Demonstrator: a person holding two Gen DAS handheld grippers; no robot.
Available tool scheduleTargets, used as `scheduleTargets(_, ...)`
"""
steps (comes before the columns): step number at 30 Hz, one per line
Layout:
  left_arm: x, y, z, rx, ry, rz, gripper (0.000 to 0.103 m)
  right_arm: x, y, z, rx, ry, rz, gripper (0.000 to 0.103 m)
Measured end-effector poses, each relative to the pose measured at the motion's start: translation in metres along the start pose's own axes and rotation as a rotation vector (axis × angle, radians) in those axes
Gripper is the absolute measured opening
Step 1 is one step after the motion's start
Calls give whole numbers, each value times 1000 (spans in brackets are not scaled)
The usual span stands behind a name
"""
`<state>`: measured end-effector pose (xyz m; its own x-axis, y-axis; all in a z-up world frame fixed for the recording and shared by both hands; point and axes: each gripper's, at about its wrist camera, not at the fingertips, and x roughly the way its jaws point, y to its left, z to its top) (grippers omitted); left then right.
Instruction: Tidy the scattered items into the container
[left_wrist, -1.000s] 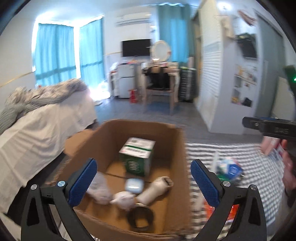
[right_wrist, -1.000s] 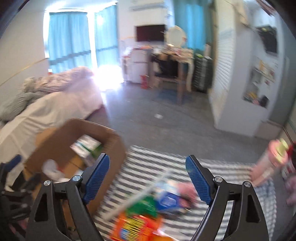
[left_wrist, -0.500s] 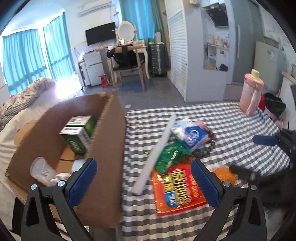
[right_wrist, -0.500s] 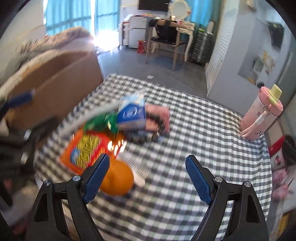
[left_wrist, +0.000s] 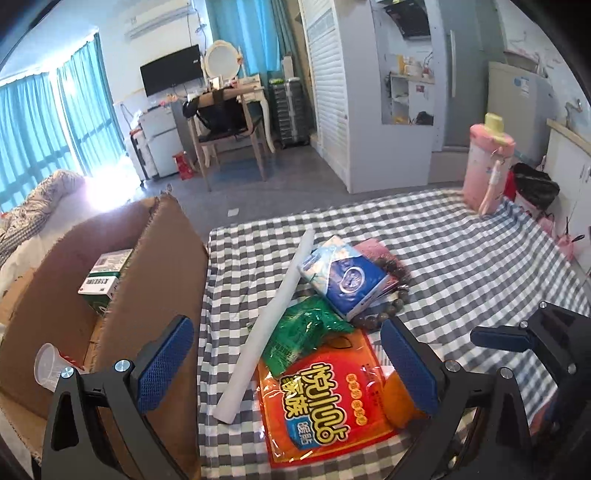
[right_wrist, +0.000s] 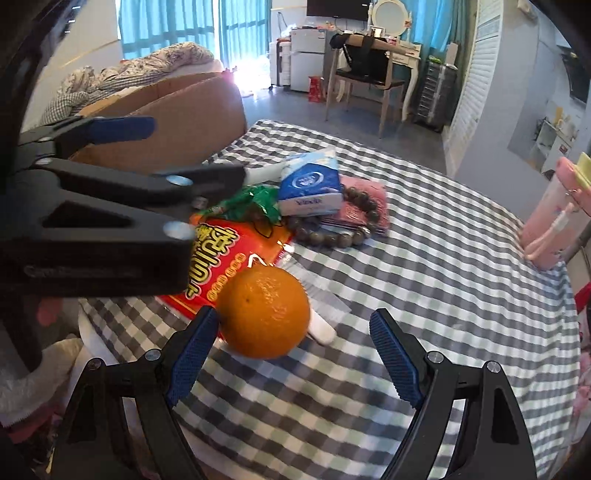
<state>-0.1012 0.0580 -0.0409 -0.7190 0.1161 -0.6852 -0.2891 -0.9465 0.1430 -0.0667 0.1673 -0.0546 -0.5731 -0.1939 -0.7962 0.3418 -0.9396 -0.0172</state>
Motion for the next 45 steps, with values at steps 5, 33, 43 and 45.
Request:
scheduleTargets(5, 9, 3, 3, 1, 11, -1, 103, 19, 7, 3, -16, 13, 16, 69)
scheduleTargets(33, 96, -47, 26, -36, 188, -177, 62, -1, -83, -2, 104, -6, -252, 57)
scheduleTargets(43, 81, -27, 21, -64, 201, -189, 28, -6, -76, 0, 110, -26, -216, 57)
scheduleTargets(45, 75, -26, 23, -63, 184, -190, 28, -9, -73, -1, 111, -29, -217, 57)
